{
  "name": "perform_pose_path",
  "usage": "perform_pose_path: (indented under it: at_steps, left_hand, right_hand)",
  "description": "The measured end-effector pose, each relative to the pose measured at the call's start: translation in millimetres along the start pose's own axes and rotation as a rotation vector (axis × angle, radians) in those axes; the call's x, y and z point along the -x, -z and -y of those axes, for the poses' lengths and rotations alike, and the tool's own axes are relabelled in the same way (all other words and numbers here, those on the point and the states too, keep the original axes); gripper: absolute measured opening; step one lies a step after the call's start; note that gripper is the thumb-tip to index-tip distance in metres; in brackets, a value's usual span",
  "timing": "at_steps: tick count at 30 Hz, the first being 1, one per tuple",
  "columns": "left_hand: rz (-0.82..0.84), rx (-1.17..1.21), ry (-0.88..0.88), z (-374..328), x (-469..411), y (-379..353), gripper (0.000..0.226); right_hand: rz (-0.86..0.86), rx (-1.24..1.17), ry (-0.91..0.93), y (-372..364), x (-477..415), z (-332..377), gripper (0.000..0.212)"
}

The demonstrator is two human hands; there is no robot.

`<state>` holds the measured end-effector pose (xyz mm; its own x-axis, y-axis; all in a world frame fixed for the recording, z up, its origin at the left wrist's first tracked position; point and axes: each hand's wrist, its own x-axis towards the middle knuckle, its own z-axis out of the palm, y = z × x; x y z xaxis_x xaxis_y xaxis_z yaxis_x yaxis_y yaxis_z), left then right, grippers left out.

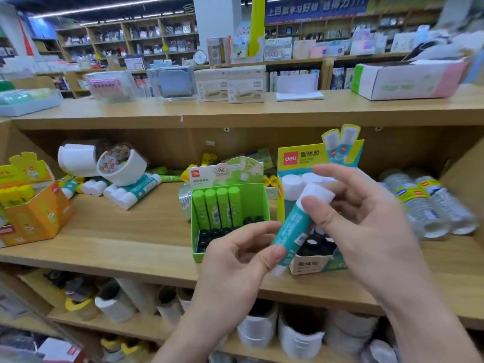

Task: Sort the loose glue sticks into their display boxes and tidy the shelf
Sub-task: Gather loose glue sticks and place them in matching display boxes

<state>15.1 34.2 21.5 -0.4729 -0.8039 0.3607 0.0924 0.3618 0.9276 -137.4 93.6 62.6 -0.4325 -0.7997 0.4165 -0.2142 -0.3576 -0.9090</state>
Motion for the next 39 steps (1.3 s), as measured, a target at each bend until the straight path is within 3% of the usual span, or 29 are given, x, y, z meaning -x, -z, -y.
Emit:
perform_pose_path:
  at_steps: [7,10,14,16,19,29,36,39]
  left_hand:
    - [0.024,-0.125,-0.120,-5.2,-13.8,-22.7,0.026]
    - [0.071,-0.179,-0.171,-10.3,-26.5,-33.7,0.029]
    - [-0.024,-0.661,-0.456,-6.2,-49.6,-41.3,0.035]
    - [-0.067,-0.901,-0.602,-2.5,-55.4,-43.3,0.037]
    - [-0.079,-1.038,-0.709,-2.3,-61.8,-44.5,0.036]
    - [0.176,-1.060,-0.822,5.6,-64.9,-51.1,0.030]
    - [0.324,-0.949,-0.638,13.1,-64.9,-53.7,0.040]
    - [0.260,-0.815,-0.569,11.7,-66.1,-56.9,0.050]
  right_hand:
    - [-0.013,0.011,0.008,33.2,-4.7,5.9,0.029]
    - [-0.051,0.095,0.103,47.1,-12.7,17.5,0.026]
    - [-0.236,0.320,0.256,71.5,-27.8,23.8,0.018]
    - [-0.253,0.480,0.247,81.6,-32.8,18.7,0.020]
    - [-0.217,0.582,0.209,84.4,-34.0,7.8,0.021]
    - [-0.076,0.888,0.127,84.7,-40.6,0.4,0.015]
    - [0.031,0.958,0.050,89.1,-47.9,13.0,0.006]
    - [0.094,1.065,0.056,89.2,-47.1,21.1,0.023]
